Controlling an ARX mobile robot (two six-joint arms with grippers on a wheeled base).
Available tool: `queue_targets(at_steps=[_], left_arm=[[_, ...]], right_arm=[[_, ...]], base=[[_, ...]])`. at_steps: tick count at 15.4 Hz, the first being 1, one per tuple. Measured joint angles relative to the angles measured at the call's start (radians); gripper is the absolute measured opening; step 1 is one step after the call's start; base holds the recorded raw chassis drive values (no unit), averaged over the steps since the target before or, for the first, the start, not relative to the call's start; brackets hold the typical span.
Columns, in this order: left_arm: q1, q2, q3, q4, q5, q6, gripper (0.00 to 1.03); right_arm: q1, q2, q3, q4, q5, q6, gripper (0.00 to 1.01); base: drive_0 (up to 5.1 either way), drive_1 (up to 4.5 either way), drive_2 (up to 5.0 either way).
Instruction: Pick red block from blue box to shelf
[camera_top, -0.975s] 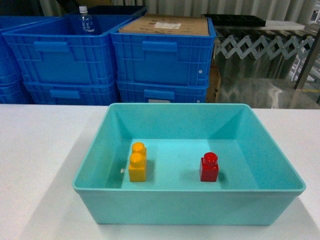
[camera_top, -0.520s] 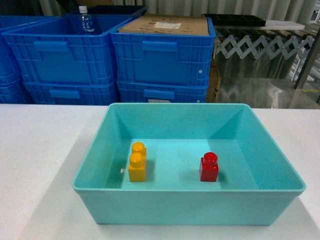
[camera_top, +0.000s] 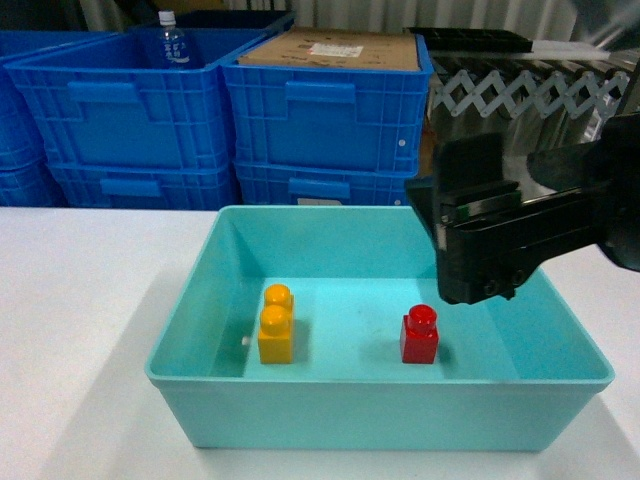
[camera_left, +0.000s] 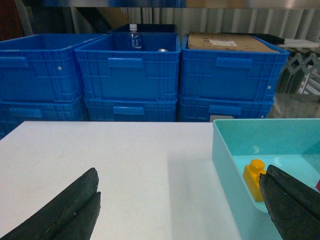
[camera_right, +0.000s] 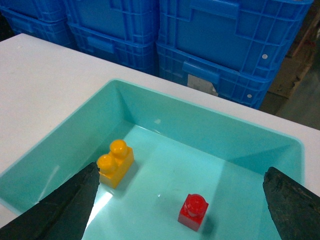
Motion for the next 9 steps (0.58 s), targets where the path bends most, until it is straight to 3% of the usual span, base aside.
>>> queue_targets(at_steps=[6,9], left_arm=[[0.0,0.0,0.0,0.0,0.0,0.0,0.98],[0.0,0.0,0.0,0.0,0.0,0.0,0.98]], right_arm=[[-0.08,0.208,0.154,-0.041,-0.08,0.01,0.98],[-0.076,0.279,0.172,-0.026,-0.09,0.005,0.98]], base=[[0.0,0.0,0.0],[0.0,0.0,0.0]])
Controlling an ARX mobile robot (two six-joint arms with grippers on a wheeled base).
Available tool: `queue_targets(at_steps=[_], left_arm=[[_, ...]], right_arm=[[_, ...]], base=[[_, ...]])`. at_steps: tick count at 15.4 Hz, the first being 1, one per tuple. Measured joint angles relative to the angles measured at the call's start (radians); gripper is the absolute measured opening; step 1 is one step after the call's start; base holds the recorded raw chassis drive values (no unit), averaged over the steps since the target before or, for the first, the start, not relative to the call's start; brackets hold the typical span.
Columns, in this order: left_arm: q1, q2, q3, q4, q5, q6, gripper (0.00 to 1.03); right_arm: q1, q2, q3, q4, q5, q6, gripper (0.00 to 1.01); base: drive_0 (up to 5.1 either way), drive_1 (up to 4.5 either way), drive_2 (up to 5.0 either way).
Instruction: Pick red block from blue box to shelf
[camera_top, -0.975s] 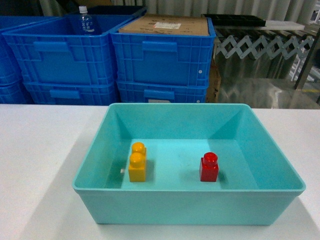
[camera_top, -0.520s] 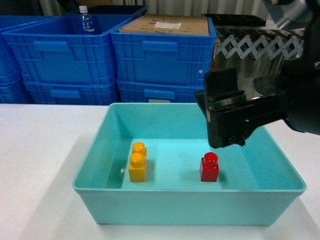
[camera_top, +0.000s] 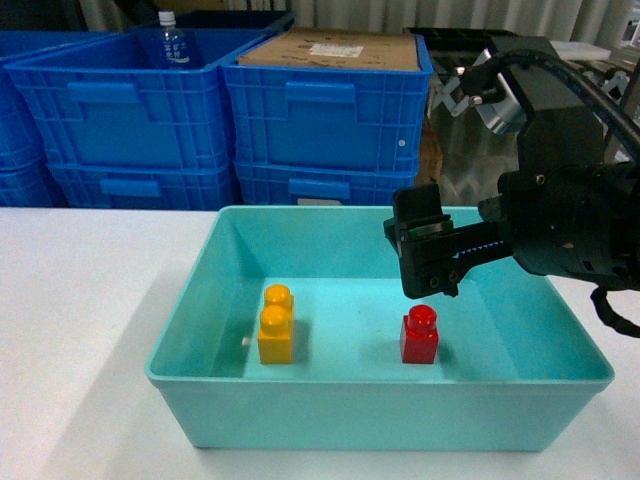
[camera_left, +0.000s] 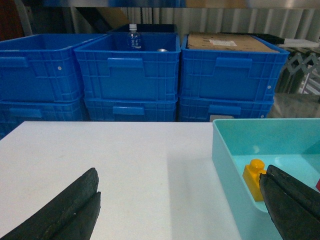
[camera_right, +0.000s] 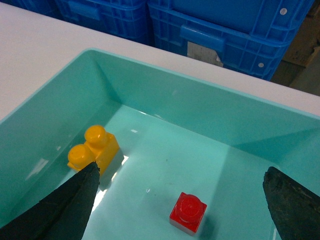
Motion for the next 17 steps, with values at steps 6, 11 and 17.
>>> queue_targets(at_steps=[6,11,17], left_arm=[[0.0,0.0,0.0,0.0,0.0,0.0,0.98],[0.0,0.0,0.0,0.0,0.0,0.0,0.98],[0.0,0.0,0.0,0.0,0.0,0.0,0.98]], right_arm=[[-0.028,0.08,0.001,0.082,-0.048,0.004,0.98],[-0.035,0.125,-0.037,0.154,-0.051,-0.023,0.98],[-0.034,0.056,-0.076,0.205,-0.004,-0.022,0.98]], base=[[0.0,0.0,0.0],[0.0,0.0,0.0],[0.0,0.0,0.0]])
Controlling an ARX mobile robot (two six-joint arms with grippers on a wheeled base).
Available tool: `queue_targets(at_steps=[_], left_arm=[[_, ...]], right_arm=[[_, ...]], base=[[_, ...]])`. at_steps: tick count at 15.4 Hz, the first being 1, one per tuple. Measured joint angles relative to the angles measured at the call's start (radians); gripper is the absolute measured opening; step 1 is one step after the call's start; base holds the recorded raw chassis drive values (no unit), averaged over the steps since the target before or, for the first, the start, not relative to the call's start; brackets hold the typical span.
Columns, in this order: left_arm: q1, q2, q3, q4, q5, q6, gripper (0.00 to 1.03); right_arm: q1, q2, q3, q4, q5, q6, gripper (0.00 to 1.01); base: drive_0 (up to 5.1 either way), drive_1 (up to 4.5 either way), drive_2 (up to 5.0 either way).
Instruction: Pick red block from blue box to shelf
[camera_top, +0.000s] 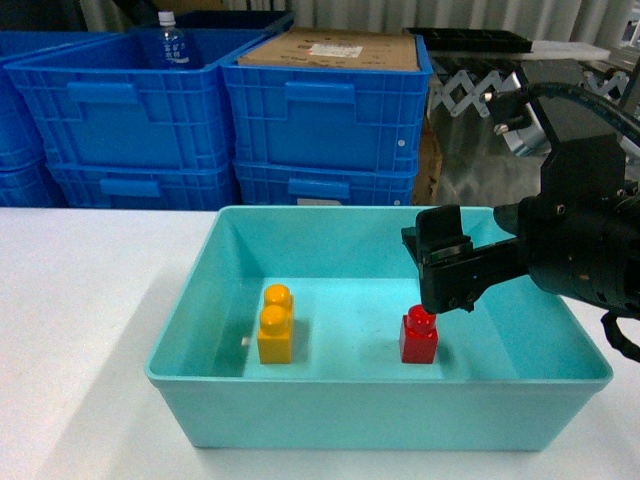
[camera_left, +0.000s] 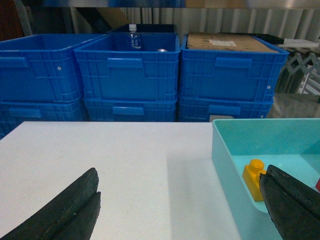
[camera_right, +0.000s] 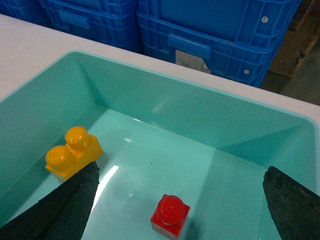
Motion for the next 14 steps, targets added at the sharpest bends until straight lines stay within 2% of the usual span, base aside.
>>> queue_targets(at_steps=[5,6,11,13,14], left_arm=[[0.0,0.0,0.0,0.0,0.0,0.0,0.98],[0.0,0.0,0.0,0.0,0.0,0.0,0.98],[0.0,0.0,0.0,0.0,0.0,0.0,0.98],[0.0,0.0,0.0,0.0,0.0,0.0,0.98],[0.0,0.0,0.0,0.0,0.0,0.0,0.98]], right_arm=[[0.0,0.002,0.0,-0.005,0.0,0.002,0.98],[0.015,0.02,0.008,-0.005,0.002,0.008,0.98],[0.097,0.199,0.162,-0.063,-0.01,0.015,0.98],[0.097,0.232,0.248,-0.122,-0.007,0.017,0.98],[0.09,0.253,0.29,-0.163,-0.009,0.037,0.98]], base=[[0.0,0.0,0.0],[0.0,0.0,0.0],[0.0,0.0,0.0],[0.0,0.0,0.0],[0.0,0.0,0.0]])
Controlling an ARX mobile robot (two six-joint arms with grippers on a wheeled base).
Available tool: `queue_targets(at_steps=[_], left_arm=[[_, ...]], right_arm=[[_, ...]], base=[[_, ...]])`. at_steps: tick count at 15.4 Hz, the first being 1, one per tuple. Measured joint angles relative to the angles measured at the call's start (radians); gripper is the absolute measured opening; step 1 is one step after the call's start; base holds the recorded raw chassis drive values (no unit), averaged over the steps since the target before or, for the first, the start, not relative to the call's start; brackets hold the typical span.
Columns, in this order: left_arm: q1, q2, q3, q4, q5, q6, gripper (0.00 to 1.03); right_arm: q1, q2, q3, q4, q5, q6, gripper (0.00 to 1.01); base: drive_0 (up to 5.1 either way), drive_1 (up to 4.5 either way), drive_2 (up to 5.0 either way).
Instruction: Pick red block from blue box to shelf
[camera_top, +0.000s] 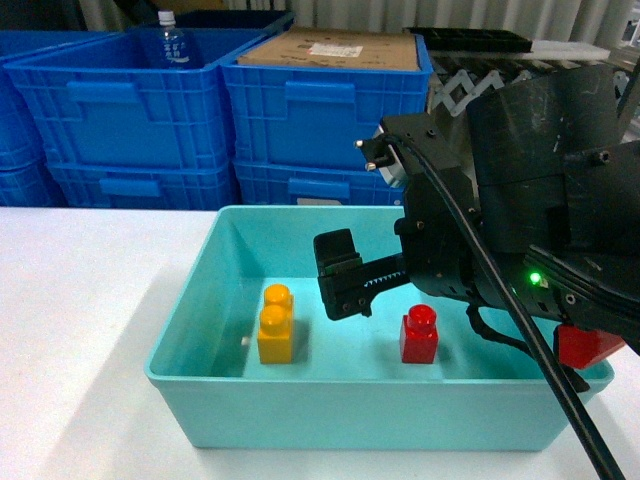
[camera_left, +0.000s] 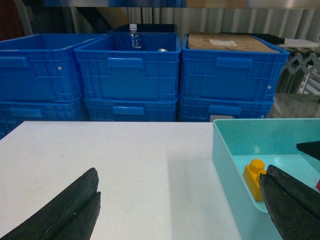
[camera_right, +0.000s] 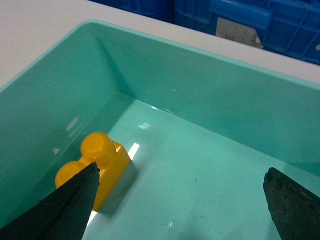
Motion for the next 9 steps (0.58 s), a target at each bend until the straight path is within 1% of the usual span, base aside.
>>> queue_targets(at_steps=[1,2,3,4,5,7,9], left_arm=[[0.0,0.0,0.0,0.0,0.0,0.0,0.98],[0.0,0.0,0.0,0.0,0.0,0.0,0.98],[0.0,0.0,0.0,0.0,0.0,0.0,0.98],[0.0,0.0,0.0,0.0,0.0,0.0,0.98],[0.0,0.0,0.0,0.0,0.0,0.0,0.98],[0.0,0.0,0.0,0.0,0.0,0.0,0.98],[0.0,0.0,0.0,0.0,0.0,0.0,0.98]], right_arm=[[-0.007,0.018,0.03,-0.032,-0.001,0.028,0.98],[-0.02,0.032,0.061,-0.071,-0.001,0.064,0.98],[-0.031,0.044,0.096,-0.114,0.012,0.107,0.98],[-0.038,0.051,0.133,-0.143,0.023,0.14,0.98],[-0.04,0.057,0.166,-0.173,0.036,0.163,0.98],[-0.038,0.079,0.227,-0.256,0.068,0.189,0.98],[-0.025,0.11,0.255,-0.329,0.082,0.223,0.98]], base=[[0.0,0.0,0.0],[0.0,0.0,0.0],[0.0,0.0,0.0],[0.0,0.0,0.0],[0.0,0.0,0.0],[0.0,0.0,0.0],[0.0,0.0,0.0]])
